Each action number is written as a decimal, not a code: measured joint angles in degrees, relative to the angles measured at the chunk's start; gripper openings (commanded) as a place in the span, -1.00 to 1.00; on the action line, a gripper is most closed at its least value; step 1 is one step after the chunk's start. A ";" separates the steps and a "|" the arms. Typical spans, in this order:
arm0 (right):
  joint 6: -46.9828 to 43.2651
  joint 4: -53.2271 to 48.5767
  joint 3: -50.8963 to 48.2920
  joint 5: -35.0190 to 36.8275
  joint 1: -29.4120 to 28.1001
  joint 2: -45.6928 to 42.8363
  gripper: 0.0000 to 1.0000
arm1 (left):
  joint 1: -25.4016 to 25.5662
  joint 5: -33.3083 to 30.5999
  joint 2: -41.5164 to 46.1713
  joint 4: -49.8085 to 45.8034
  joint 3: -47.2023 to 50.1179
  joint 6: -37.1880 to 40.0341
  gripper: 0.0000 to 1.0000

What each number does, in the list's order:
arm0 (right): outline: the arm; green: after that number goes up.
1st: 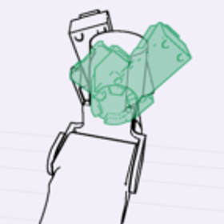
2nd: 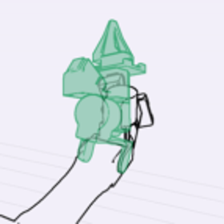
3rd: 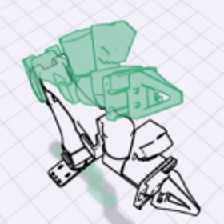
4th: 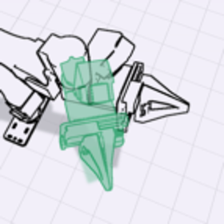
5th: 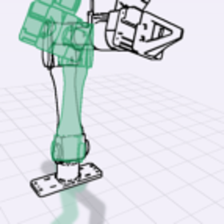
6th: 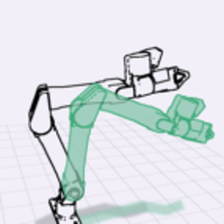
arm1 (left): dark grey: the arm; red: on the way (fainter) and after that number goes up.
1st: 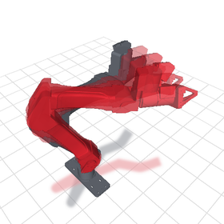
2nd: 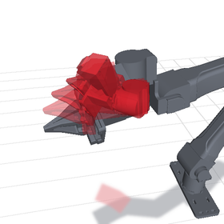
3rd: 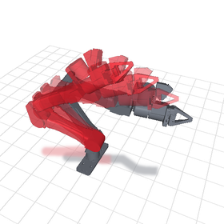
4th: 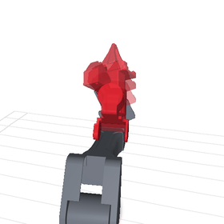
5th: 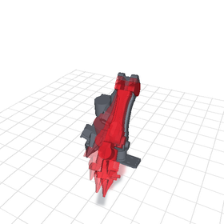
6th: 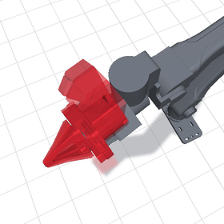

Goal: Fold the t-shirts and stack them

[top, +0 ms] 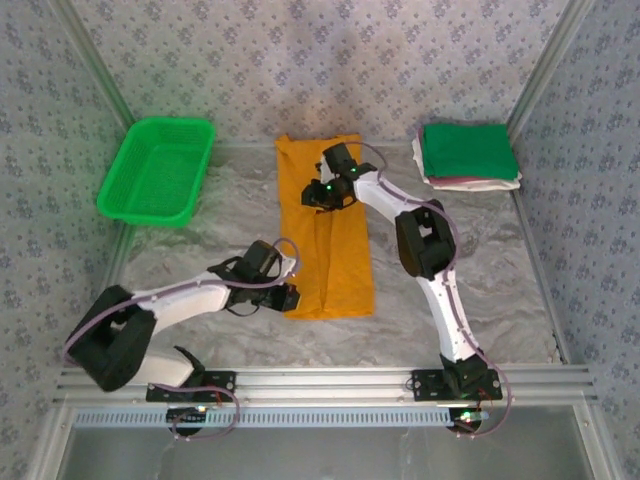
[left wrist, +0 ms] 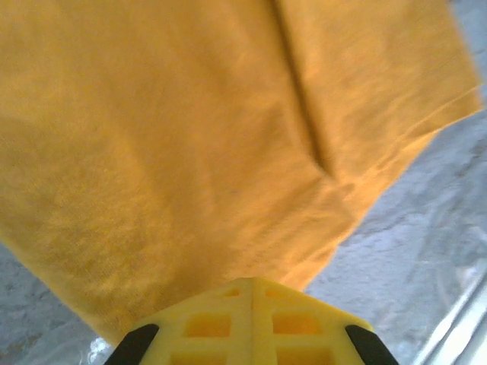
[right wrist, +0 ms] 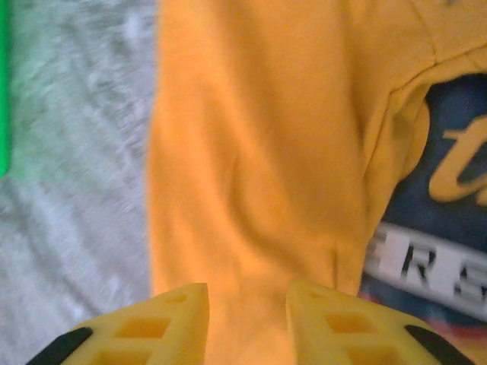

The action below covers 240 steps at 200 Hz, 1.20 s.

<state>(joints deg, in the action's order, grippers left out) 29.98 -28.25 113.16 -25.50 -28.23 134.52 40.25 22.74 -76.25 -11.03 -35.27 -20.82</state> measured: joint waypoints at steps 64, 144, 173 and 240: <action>0.20 17.03 -45.33 3.02 0.55 -44.19 -0.05 | -14.99 2.99 16.94 3.69 7.98 -11.30 -0.28; 2.78 23.56 -71.89 9.07 -0.90 -48.61 -0.04 | -13.64 13.07 7.39 7.54 11.21 -19.87 -0.15; 2.82 25.94 -71.91 9.94 -1.55 -49.48 -0.03 | -11.04 13.25 4.72 8.68 11.21 -20.85 -0.15; 2.10 27.19 -73.61 13.03 -1.64 -58.53 0.02 | -9.68 11.02 4.81 5.88 10.99 -20.85 -0.13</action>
<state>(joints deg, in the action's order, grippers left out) 32.08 -1.06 39.55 -12.47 -29.87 75.99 30.57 33.76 -71.44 -5.15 -24.27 -41.67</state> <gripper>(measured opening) 0.509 0.434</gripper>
